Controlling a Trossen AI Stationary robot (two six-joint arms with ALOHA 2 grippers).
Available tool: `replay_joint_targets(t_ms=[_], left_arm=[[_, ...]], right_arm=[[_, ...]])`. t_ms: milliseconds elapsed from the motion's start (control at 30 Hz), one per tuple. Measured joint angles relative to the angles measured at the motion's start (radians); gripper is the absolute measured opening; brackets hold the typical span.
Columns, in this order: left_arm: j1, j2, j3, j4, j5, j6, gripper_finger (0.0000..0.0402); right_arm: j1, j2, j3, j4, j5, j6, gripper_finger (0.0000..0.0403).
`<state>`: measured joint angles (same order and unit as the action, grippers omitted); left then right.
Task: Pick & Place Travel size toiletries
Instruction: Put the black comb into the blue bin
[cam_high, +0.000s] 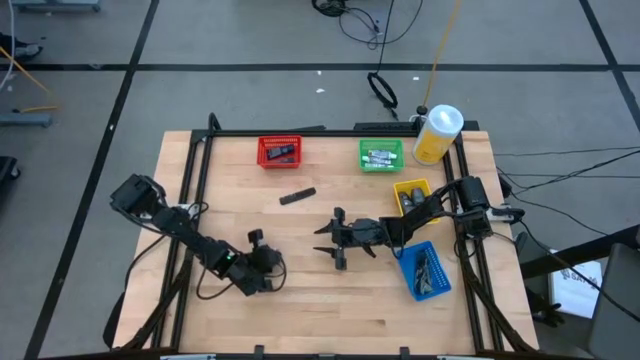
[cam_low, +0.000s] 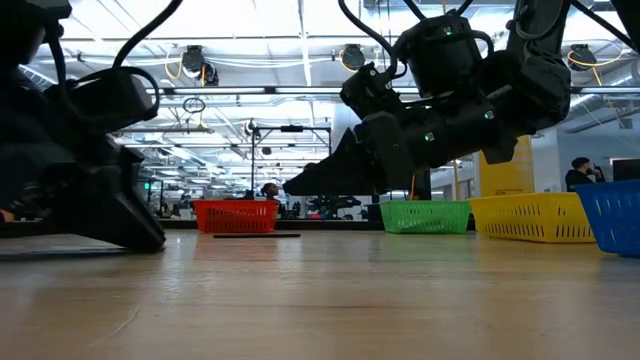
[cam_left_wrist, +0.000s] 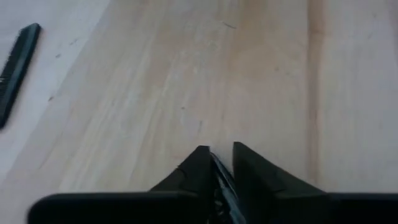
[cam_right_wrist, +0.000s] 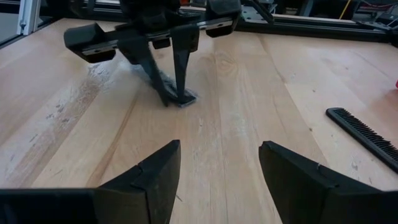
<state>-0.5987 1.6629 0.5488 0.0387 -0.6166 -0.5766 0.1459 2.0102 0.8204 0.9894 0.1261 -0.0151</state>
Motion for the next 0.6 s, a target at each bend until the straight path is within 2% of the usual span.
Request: replay_joint_targets(t_ms=[200,300,467,600], left_arm=[[0.018,0.0,-0.001,0.054,-0.02,0.032,0.0005],[0.054,0.002,-0.002,0.114,-0.01,0.055,0.0006],[0.117,0.002,-0.002,0.296,0.0,0.179,0.0002],[0.163,0.001,-0.002,0.446,0.055,0.284,0.0001]], right_arm=[[0.0,0.0,0.0,0.0,0.0,0.0,0.021],[0.0,0.0,0.0,0.0,0.0,-0.021,0.021],[0.0,-0.008,-0.002,-0.005,0.0,-0.053,0.021],[0.0,-0.028,-0.022,-0.006,0.003,-0.061,0.021]])
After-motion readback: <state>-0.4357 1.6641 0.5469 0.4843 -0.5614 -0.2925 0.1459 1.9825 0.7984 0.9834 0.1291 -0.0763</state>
